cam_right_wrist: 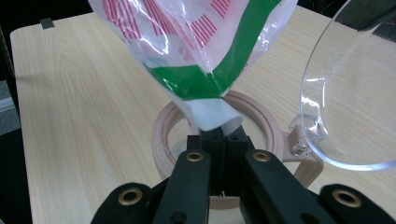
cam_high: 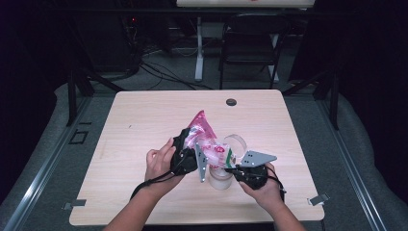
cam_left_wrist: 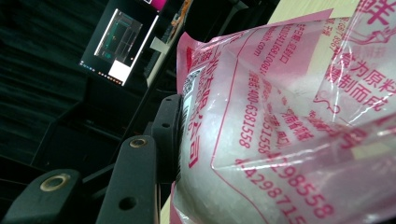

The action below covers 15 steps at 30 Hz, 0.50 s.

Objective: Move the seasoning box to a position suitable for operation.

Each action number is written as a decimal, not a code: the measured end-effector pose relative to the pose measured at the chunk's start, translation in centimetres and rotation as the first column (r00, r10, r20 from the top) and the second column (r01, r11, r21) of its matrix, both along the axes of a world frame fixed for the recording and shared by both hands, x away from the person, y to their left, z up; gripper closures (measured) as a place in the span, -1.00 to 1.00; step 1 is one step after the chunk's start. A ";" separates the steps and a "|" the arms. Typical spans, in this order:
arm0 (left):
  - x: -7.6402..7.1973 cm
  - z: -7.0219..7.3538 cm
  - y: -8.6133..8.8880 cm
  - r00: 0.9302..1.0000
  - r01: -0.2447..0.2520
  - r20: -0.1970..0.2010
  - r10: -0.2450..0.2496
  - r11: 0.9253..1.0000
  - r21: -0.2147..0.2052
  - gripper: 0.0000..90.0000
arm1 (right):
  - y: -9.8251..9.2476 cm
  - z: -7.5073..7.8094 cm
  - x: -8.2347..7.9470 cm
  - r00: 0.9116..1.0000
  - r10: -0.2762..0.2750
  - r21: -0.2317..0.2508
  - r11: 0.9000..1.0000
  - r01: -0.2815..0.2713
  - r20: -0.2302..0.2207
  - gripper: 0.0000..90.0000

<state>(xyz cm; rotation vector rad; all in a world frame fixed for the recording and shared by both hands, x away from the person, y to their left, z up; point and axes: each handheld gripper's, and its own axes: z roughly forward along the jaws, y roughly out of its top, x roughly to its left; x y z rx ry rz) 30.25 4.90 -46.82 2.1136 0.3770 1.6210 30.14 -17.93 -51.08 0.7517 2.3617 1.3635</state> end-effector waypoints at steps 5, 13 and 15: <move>-0.1 0.0 -0.1 1.000 0.001 0.002 -0.001 1.000 -0.002 0.36 | 0.0 0.0 0.0 1.000 -0.001 -0.002 1.000 0.001 0.000 1.00; -0.1 0.1 -0.2 1.000 0.005 0.007 -0.005 1.000 -0.006 0.35 | 0.0 0.0 0.1 1.000 -0.001 -0.002 1.000 0.001 -0.004 1.00; -0.1 0.2 -0.2 1.000 0.006 0.007 -0.006 1.000 -0.004 0.35 | -0.1 0.0 0.1 1.000 -0.002 -0.002 1.000 0.002 -0.004 1.00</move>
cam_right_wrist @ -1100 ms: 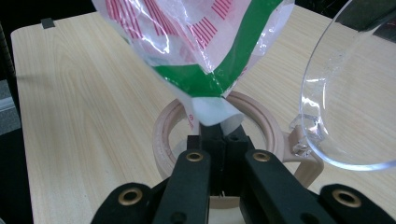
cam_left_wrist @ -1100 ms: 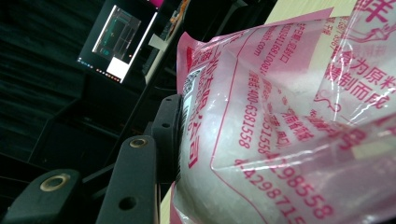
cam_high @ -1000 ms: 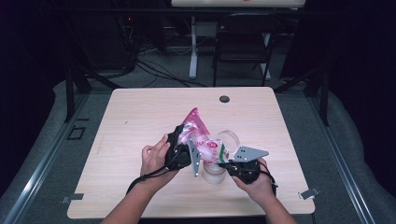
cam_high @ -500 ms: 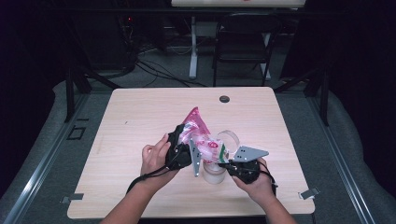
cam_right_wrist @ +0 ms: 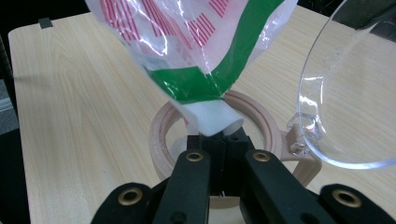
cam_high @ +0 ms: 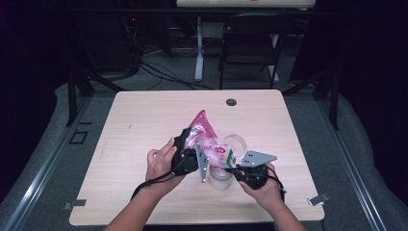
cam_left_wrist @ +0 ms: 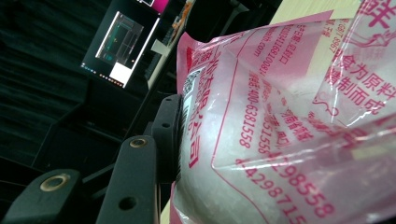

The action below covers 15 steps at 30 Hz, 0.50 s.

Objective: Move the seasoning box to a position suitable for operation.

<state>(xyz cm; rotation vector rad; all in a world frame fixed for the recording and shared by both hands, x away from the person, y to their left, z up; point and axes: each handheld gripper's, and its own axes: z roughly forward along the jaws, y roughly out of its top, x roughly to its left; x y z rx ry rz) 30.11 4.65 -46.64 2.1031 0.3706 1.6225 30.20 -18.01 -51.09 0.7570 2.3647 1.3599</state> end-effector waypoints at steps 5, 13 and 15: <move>0.0 0.1 -0.1 1.000 0.000 0.002 0.000 1.000 0.001 0.35 | 0.0 0.0 0.0 1.000 -0.004 -0.001 1.000 0.004 0.001 1.00; 0.0 0.1 -0.1 1.000 0.002 0.002 -0.002 1.000 0.002 0.36 | 0.0 0.0 0.0 1.000 -0.005 -0.003 1.000 0.005 0.000 1.00; 0.0 0.1 -0.1 1.000 0.002 0.002 -0.002 1.000 0.002 0.36 | 0.0 -0.1 0.0 1.000 -0.005 -0.002 1.000 0.005 0.000 1.00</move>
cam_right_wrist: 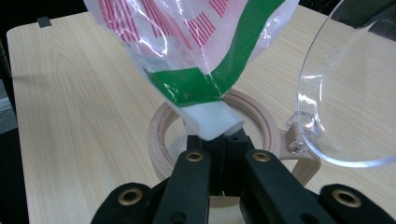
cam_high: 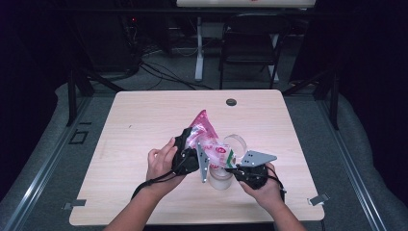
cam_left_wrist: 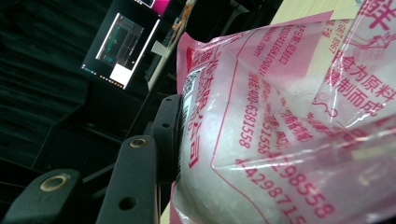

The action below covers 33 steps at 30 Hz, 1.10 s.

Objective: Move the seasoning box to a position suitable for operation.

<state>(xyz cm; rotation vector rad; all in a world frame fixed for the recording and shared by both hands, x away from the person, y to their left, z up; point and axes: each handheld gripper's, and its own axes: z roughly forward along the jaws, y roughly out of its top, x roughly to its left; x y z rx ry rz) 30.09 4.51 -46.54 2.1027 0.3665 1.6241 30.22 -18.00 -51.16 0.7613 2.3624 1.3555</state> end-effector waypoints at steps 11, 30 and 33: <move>-0.1 0.0 -0.2 1.000 0.003 0.003 -0.003 1.000 -0.003 0.35 | 0.0 -0.1 0.0 1.000 -0.003 -0.002 1.000 0.003 -0.001 1.00; -0.1 0.3 -0.5 1.000 0.009 0.016 -0.009 1.000 0.008 0.35 | -0.1 -0.1 0.1 1.000 -0.002 -0.007 1.000 0.002 0.004 1.00; -0.1 0.3 -0.5 1.000 0.009 0.013 -0.009 1.000 0.009 0.35 | -0.1 -0.1 0.1 1.000 -0.002 -0.007 1.000 0.002 0.003 1.00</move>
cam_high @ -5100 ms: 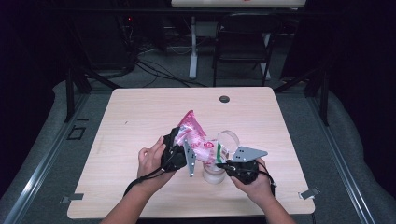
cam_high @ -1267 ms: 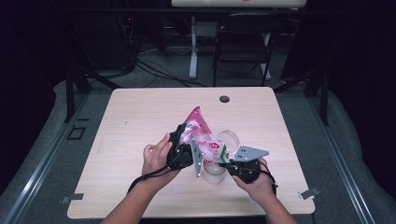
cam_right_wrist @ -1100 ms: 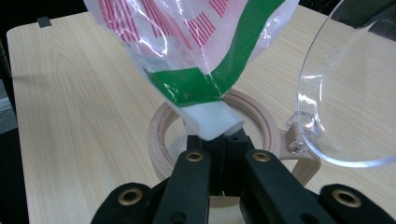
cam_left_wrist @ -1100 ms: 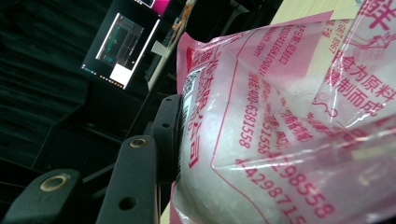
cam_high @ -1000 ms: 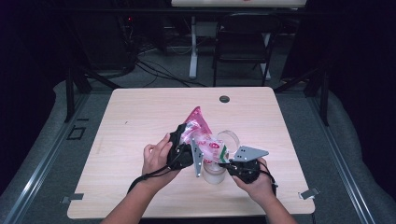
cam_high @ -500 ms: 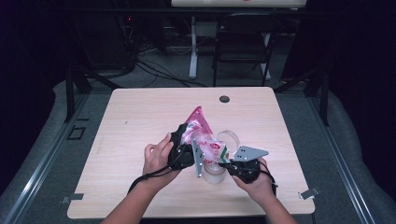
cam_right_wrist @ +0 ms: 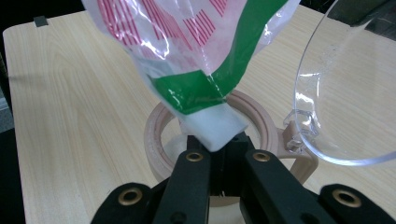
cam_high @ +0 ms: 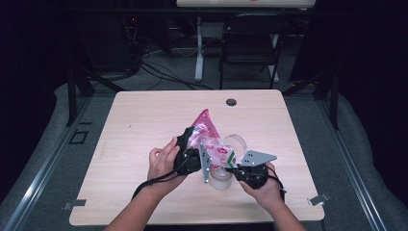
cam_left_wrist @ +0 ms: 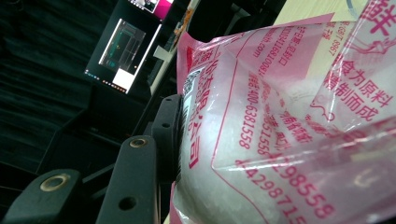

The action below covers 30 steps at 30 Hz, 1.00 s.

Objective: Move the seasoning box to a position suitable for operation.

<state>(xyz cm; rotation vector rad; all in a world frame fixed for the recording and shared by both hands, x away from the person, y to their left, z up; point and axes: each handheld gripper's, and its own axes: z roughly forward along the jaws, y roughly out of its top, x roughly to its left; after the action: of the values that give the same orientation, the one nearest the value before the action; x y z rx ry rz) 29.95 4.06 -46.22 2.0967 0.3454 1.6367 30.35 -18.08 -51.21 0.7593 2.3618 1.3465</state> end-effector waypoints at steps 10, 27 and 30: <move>0.0 0.2 -0.1 1.000 0.003 0.007 -0.003 1.000 0.003 0.35 | 0.0 0.0 0.0 1.000 -0.001 0.000 1.000 0.001 -0.003 1.00; -0.1 0.3 -0.3 1.000 0.007 0.009 -0.007 1.000 0.004 0.36 | -0.1 0.0 0.0 1.000 -0.006 0.003 1.000 0.006 -0.005 1.00; -0.1 0.3 -0.2 1.000 0.007 0.010 -0.007 1.000 0.005 0.36 | 0.0 0.0 0.0 1.000 -0.004 0.004 1.000 0.004 -0.004 1.00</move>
<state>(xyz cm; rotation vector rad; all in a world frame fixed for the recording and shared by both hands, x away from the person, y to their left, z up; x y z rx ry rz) 29.87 3.81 -45.91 2.0907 0.3306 1.6453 30.34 -18.11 -51.22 0.7686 2.3599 1.3495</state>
